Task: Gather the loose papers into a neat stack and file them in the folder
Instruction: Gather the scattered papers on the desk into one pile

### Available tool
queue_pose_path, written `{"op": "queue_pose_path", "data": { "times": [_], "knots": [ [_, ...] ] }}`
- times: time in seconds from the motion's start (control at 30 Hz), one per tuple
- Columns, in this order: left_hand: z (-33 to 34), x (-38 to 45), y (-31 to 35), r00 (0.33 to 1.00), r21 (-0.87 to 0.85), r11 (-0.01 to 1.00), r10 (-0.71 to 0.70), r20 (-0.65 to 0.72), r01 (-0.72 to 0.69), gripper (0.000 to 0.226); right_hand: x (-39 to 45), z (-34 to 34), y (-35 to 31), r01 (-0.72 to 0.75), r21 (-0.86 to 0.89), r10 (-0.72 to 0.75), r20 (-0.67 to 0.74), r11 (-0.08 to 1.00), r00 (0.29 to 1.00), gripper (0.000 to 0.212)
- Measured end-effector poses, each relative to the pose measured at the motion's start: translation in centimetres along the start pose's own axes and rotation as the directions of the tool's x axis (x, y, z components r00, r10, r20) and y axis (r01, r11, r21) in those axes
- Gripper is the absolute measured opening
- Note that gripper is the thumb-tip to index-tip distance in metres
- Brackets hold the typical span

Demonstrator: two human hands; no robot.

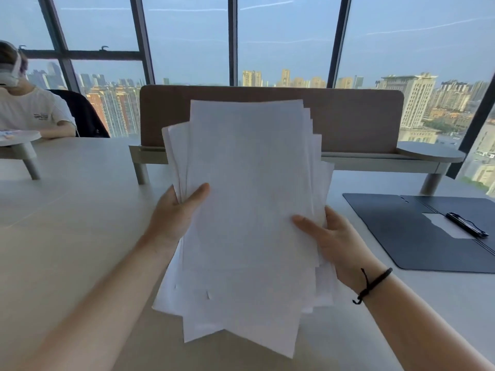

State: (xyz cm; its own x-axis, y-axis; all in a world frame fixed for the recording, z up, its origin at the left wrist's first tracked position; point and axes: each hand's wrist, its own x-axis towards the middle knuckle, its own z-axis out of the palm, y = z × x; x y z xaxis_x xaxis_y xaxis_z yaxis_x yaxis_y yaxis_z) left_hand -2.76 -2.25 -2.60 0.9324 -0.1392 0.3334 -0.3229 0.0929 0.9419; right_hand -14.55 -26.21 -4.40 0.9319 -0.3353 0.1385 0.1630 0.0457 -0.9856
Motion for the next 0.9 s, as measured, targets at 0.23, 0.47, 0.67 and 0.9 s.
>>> {"op": "queue_pose_path", "data": {
  "times": [0.23, 0.47, 0.67, 0.9],
  "knots": [
    [1.6, 0.9, 7.6, 0.977, -0.117, 0.971, 0.202, -0.062, -0.208, 0.015, -0.1, 0.7, -6.5, 0.277, -0.003, -0.277, 0.001, 0.961, 0.961, 0.016],
    [1.0, -1.1, 6.0, 0.998, -0.201, 0.979, -0.006, 0.056, 0.017, 0.009, -1.9, 0.6, -6.7, 0.268, 0.048, -0.27, 0.036, 0.962, 0.962, 0.025],
    [2.0, -1.1, 7.6, 0.999, -0.136, 0.989, 0.052, -0.015, -0.053, 0.01, -1.6, 2.0, -7.3, 0.242, 0.119, -0.233, -0.085, 0.963, 0.969, 0.02],
    [3.1, -0.7, 9.8, 0.948, -0.167, 0.953, 0.208, -0.241, -0.251, 0.009, -0.7, 2.4, -9.7, 0.381, 0.055, -0.377, -0.066, 0.923, 0.924, 0.012]
  ]
}}
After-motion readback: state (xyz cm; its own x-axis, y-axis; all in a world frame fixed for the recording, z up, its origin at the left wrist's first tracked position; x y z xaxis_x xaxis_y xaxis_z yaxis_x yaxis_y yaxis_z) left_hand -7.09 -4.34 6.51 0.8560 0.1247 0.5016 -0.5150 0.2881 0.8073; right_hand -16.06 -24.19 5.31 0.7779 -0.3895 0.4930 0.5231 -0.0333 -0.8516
